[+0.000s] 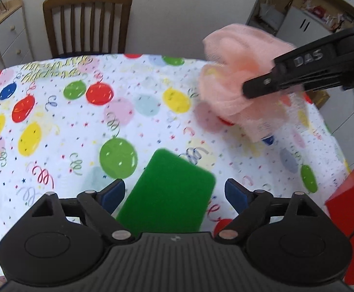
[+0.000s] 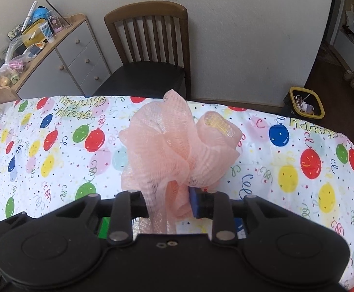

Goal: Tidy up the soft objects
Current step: 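Lift and carry the pink puff with the right gripper while the left carries the green sponge to the box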

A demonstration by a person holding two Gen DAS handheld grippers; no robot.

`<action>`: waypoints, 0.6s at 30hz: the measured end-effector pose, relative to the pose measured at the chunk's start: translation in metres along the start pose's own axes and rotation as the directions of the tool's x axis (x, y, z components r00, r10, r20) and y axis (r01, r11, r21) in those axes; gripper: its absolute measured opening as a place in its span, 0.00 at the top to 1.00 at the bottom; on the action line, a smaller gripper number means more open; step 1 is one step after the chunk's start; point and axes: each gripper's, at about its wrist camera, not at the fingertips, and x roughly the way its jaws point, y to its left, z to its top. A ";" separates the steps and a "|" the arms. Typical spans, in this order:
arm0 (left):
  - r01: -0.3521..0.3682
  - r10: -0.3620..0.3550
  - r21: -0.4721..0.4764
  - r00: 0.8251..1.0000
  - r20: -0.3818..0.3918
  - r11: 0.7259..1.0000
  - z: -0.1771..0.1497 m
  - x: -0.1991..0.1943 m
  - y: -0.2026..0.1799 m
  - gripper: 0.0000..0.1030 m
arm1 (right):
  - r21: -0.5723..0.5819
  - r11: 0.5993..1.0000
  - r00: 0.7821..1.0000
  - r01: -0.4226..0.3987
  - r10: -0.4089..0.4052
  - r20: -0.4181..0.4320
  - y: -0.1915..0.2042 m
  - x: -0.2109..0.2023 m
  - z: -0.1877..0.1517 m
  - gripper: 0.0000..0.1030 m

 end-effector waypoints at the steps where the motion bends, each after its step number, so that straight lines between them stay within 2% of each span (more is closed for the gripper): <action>1: 0.006 -0.006 0.001 1.000 -0.006 1.000 -0.001 0.001 0.000 0.09 | 0.004 1.000 1.000 -0.003 0.003 -0.001 -0.001 0.000 -0.001 0.73; 3: 0.022 -0.022 0.023 1.000 -0.016 0.999 -0.004 0.004 -0.003 0.02 | 0.009 1.000 1.000 -0.002 0.003 -0.004 -0.002 -0.001 -0.002 0.73; 6: -0.017 0.019 0.067 0.999 -0.031 0.998 -0.007 0.010 -0.010 0.02 | 0.016 1.000 1.000 -0.003 0.004 -0.011 -0.004 0.001 -0.005 0.73; 8: -0.043 0.046 0.061 0.998 -0.042 0.997 -0.008 0.016 -0.009 0.01 | 0.016 1.000 1.000 0.001 -0.001 -0.012 -0.003 0.001 -0.006 0.73; 11: -0.005 0.006 0.026 0.999 -0.054 1.000 -0.009 0.020 -0.002 0.00 | 0.017 1.000 1.000 0.005 -0.004 -0.016 -0.004 0.003 -0.009 0.73; 18: -0.005 0.006 0.009 0.999 -0.050 1.000 -0.007 0.021 -0.001 0.01 | 0.020 1.000 1.000 -0.001 0.002 -0.024 -0.004 0.003 -0.013 0.73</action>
